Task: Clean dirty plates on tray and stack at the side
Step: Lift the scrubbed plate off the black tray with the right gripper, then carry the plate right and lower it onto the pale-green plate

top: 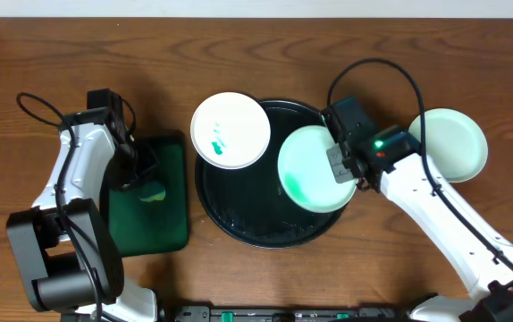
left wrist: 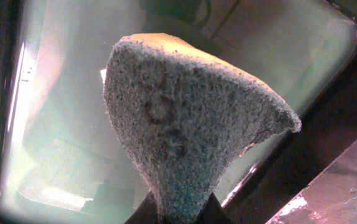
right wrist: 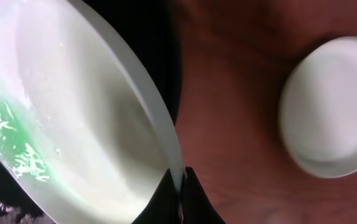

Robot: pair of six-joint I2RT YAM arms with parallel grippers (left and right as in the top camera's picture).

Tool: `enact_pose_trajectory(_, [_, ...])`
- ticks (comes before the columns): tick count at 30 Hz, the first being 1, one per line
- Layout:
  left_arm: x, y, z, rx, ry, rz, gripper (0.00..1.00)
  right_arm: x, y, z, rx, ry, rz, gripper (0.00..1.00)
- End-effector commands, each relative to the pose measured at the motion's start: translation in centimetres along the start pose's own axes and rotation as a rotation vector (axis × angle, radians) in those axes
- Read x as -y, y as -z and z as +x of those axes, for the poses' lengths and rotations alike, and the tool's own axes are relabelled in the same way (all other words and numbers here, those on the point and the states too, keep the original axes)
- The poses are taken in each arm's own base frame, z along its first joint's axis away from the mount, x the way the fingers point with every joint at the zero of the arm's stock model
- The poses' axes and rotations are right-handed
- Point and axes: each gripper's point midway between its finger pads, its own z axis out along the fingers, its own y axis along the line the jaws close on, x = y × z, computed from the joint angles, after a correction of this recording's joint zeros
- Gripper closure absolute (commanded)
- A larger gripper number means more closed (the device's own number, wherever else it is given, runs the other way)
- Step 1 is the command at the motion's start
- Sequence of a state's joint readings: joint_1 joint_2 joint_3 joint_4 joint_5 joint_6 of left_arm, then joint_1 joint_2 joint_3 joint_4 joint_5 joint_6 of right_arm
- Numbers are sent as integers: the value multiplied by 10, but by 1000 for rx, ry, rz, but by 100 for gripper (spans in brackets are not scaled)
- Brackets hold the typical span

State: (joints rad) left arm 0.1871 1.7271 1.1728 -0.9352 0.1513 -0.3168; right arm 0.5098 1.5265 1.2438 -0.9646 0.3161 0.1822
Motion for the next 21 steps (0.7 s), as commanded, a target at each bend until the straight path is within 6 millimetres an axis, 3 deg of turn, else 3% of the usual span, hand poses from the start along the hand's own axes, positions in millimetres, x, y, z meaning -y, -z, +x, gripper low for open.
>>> enact_pose_trajectory(1, [-2, -1, 3, -10, -7, -5, 93, 10, 24, -28, 99, 19, 41, 99])
enact_pose_trajectory(9, [-2, -1, 3, -10, -7, -5, 93, 21, 62, -61, 229, 152, 219, 99])
enact_pose_trajectory(21, [-2, -1, 3, -10, -7, -5, 93, 17, 104, -70, 313, 391, 528, 99])
